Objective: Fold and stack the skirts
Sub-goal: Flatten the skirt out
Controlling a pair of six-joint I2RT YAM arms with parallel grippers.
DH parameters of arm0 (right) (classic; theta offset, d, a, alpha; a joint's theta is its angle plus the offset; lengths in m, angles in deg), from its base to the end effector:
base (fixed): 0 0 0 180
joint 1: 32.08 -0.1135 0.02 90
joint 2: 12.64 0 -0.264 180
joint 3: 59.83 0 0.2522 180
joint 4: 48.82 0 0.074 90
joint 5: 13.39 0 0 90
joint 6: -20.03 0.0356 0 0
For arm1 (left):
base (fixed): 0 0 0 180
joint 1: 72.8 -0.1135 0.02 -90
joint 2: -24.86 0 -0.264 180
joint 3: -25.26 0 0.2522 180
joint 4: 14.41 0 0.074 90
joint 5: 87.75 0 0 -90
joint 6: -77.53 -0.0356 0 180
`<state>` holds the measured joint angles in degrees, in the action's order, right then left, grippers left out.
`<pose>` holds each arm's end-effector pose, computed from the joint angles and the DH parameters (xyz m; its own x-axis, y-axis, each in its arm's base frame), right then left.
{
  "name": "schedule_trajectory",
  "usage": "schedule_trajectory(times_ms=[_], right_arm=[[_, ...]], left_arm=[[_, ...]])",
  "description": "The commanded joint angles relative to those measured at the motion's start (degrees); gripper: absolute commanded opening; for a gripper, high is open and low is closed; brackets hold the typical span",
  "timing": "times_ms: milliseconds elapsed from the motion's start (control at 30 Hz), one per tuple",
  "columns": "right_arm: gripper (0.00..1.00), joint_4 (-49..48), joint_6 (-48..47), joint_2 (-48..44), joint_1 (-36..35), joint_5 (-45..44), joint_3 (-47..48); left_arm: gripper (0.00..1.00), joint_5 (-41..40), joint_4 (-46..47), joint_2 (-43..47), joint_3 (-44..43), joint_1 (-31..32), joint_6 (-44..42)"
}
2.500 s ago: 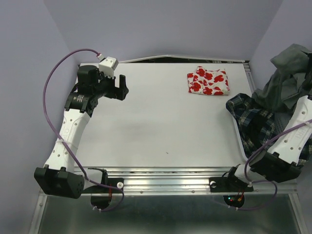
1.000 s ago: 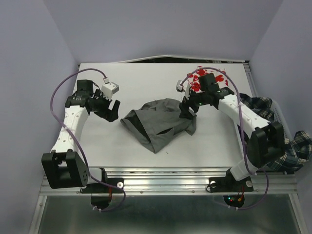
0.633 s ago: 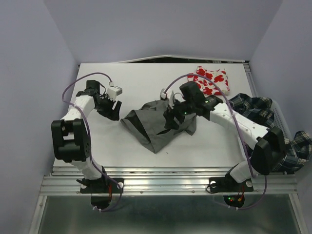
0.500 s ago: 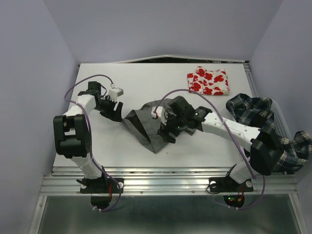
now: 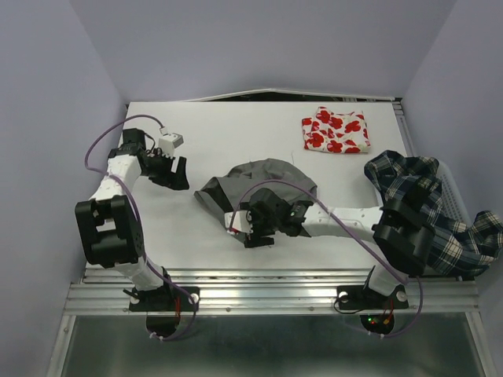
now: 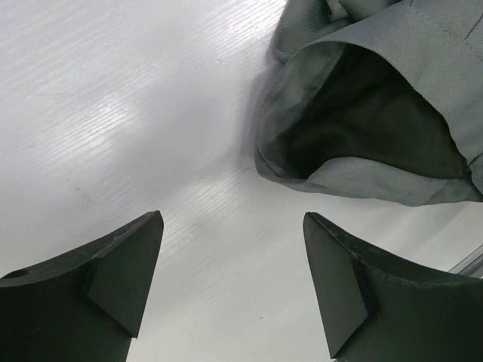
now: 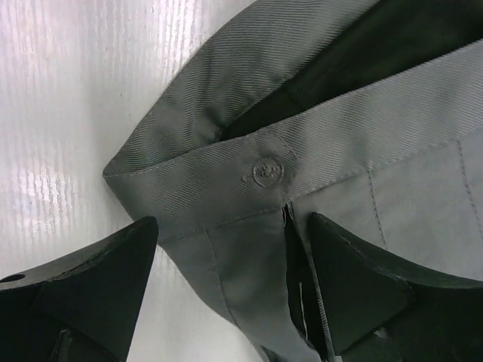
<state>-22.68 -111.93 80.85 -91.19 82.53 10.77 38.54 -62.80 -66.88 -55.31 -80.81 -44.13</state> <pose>0.1715 0.2938 0.1963 0.3057 -0.7845 -0.5396 -0.9197 -0.0967 -0.3805 0.3272 0.0248 0.2400 -0.6298 0.3386 -0.6991 0.6053 0.7780 -0.1684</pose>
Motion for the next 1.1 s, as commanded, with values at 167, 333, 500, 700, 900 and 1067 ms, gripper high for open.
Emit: schedule_trajectory(times_ms=[167,333,500,700,900,1067], right_arm=[[0.85,-3.5,-9.4,3.9,-1.8,4.8,-2.7],[0.42,-1.9,-11.0,4.1,-1.8,4.9,-1.6],[0.02,3.3,-6.7,-0.5,-1.8,4.2,3.7],[0.01,6.8,-3.0,-7.9,0.7,4.0,13.5],[0.01,10.3,-1.6,-10.1,10.3,5.9,21.3],[0.01,10.6,-4.7,-10.5,16.6,7.4,22.2]], left_arm=[[0.87,0.1,-2.8,2.4,-4.2,-3.8,-0.9],[0.86,0.4,-1.8,1.9,-3.9,-3.8,-0.2],[0.81,0.1,-1.1,3.7,-2.5,-3.8,-2.9],[0.75,-1.0,0.3,8.0,1.4,-3.7,-12.9],[0.75,1.3,2.3,15.6,7.5,-3.2,-24.3],[0.76,3.9,7.0,20.9,13.5,1.2,-32.9]])
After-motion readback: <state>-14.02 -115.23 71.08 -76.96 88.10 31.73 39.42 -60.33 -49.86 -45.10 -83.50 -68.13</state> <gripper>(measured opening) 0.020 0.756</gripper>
